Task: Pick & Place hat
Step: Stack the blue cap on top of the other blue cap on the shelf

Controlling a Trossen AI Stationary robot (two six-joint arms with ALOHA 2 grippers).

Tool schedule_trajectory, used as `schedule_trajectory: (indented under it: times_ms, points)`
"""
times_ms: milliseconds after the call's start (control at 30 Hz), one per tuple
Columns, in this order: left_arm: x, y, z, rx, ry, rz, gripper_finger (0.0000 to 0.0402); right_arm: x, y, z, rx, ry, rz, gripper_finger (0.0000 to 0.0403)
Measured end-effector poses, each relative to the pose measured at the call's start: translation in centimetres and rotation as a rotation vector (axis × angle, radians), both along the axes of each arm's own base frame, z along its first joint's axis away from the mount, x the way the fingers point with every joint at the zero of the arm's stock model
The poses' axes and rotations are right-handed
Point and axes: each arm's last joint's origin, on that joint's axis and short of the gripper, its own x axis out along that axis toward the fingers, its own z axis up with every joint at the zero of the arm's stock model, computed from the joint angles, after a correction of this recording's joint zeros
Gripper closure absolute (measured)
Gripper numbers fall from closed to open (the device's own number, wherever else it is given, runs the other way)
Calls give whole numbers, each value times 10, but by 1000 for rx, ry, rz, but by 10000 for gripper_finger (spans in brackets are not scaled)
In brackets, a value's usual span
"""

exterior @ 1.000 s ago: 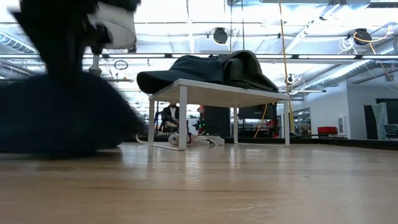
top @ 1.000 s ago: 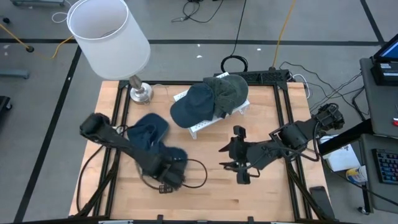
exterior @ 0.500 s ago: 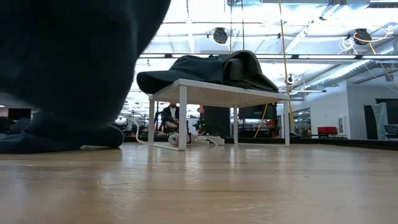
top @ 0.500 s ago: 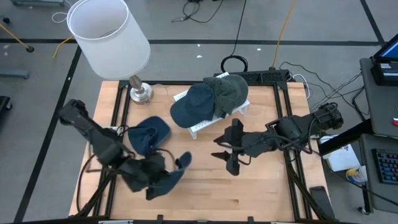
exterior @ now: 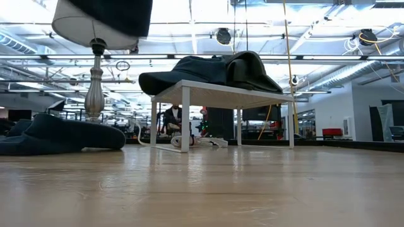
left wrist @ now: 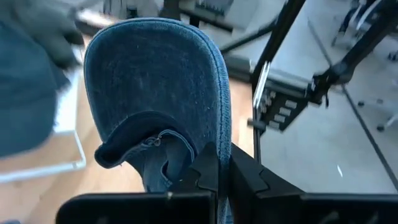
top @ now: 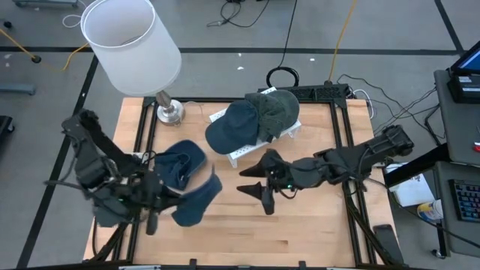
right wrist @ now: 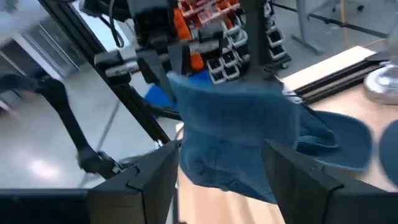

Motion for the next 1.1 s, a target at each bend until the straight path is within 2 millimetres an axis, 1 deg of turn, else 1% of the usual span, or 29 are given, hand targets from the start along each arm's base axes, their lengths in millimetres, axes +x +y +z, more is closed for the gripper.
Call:
schedule_trajectory:
  times_ms: [167,267,433,600,800,900,1100]
  points:
    - [-22,-1,12,81,-117,32,392,10,2,-23,64,-70,-8,183]
    - [-31,-1,20,115,-185,60,392,12,4,-35,83,-107,3,182]
    - [-38,-4,32,186,-281,119,392,15,6,-51,128,-204,26,182]
    - [-41,-7,43,238,-335,165,392,14,5,-63,164,-294,25,182]
    - [-37,-7,60,284,-385,192,392,15,-1,-62,181,-330,9,171]
    - [-34,-4,70,323,-412,189,392,12,-12,-54,230,-346,18,155]
    - [-23,5,87,379,-502,167,392,3,-33,-36,315,-374,119,117]
